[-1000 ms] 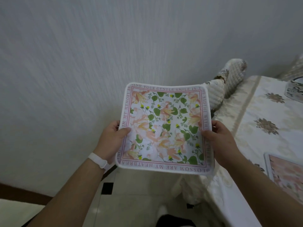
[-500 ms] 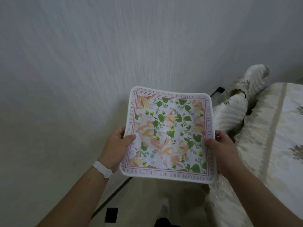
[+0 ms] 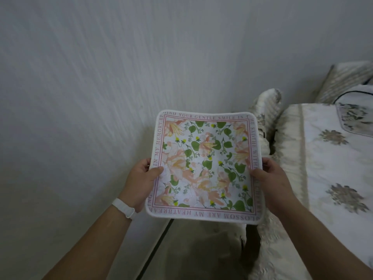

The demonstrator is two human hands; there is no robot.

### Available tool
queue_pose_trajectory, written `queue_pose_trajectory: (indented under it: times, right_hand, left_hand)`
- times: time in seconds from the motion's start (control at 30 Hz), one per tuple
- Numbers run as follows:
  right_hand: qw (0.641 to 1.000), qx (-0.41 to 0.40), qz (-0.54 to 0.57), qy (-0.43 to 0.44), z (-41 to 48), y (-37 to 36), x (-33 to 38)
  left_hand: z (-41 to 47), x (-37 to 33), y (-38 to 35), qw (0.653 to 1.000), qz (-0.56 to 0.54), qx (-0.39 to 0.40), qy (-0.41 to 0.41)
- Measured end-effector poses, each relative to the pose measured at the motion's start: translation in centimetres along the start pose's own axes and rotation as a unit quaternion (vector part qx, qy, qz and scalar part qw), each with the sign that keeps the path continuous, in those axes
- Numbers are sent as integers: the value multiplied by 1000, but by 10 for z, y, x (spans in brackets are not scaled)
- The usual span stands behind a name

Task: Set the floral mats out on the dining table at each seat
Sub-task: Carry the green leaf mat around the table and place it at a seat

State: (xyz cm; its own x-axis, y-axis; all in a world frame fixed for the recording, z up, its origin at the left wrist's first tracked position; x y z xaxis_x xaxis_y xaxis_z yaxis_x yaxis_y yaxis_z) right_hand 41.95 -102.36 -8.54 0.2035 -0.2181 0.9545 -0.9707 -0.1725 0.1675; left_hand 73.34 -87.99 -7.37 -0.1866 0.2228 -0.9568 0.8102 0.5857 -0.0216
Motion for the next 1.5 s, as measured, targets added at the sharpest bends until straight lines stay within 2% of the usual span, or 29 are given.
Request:
queue_pose_trajectory:
  times: [0.33,0.5,0.67,0.9,1.23,1.5]
  right_hand:
    - [994,-99,-7,-35,38,21,3]
    - [983,-178,-10,-45,59,25,16]
    - [962,-268,13,-52,70,35,20]
    - [930,-356,34,-84,58,67,6]
    - [904,-414,36,-99,103,105,-7]
    - [879,-449,65,-144,168,148,-35]
  left_hand:
    - [98,-8,-64,995,29,95,17]
    - [157,-31,-112,983,83,165,-19]
    - [209,-42,-168,966,111,228,-48]
    - [231,-30,-241,939,125,319,-18]
    - [280,-20,-325,933,99,346,17]
    - [330,-16,-419,914,136,381,23]
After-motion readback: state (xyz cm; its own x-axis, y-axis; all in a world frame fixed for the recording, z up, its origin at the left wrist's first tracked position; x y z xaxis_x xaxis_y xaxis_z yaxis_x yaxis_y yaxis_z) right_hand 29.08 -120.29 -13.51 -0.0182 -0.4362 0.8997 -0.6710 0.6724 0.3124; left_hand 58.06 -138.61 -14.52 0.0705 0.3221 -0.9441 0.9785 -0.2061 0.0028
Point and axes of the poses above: each hand's wrist, its own z-axis towards the middle knuckle, its own y-axis out of the back of the hand, x = y × z, the point moved 8 cm from there along z, towards the middle knuckle, and after that the axes turned 4 degrees about -z, right-handed, at the moved point
